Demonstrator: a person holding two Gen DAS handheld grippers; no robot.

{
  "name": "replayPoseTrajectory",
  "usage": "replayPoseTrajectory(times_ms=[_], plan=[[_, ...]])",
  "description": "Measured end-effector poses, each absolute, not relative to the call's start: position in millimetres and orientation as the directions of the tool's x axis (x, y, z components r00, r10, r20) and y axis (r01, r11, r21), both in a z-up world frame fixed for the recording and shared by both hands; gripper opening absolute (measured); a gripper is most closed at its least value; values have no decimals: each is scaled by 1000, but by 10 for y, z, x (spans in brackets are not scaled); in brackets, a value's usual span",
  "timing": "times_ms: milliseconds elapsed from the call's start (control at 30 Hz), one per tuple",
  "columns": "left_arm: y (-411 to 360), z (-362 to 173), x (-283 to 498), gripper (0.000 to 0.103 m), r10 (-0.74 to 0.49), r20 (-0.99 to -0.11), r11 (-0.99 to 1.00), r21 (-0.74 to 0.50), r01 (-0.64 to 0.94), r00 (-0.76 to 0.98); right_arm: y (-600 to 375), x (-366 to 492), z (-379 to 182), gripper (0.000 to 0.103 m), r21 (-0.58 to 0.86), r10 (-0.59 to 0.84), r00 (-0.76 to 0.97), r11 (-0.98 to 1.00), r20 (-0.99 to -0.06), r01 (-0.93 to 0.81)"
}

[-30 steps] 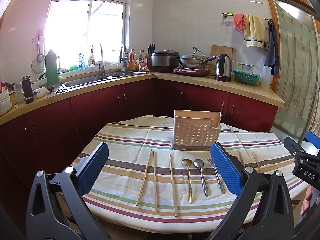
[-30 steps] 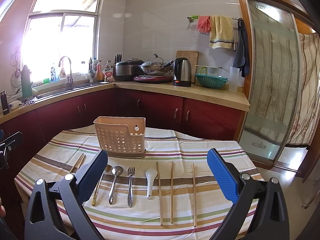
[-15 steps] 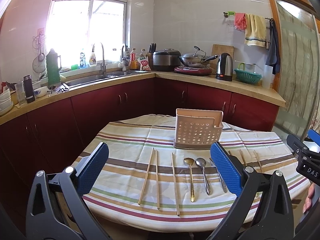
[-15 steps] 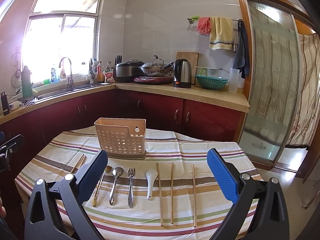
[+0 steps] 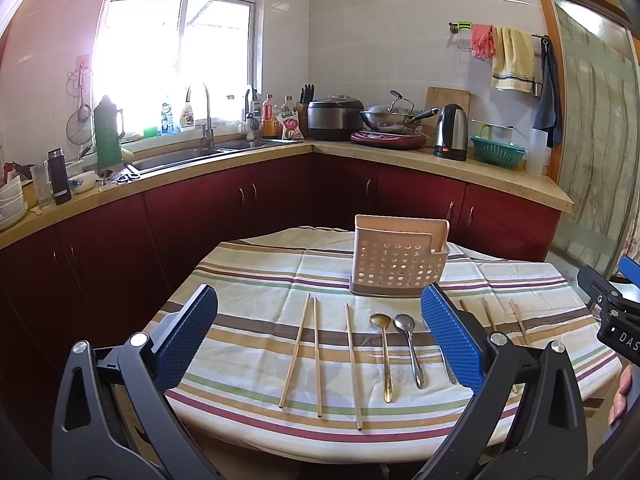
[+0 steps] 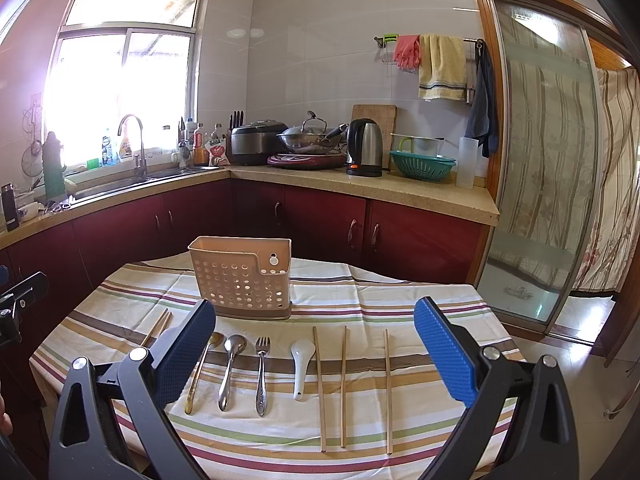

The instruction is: Organize utensils

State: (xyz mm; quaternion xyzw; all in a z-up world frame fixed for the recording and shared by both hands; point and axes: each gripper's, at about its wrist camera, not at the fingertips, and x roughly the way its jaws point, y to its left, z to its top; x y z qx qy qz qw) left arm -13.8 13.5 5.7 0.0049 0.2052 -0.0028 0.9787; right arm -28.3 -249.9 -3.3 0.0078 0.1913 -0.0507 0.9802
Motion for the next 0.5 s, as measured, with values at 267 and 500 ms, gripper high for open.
replayPoseTrajectory(times_ms=[267,500], plan=[[140,42,-131,99,-2,-403,1000,9,6,915,-2493,-281,-27,97,-4,-97,922,995,-375,103],[150,28,-124,99,-2,-405,1000,8,5,914,-2492,-282,-35,97,-5,-96,922,995,-375,102]])
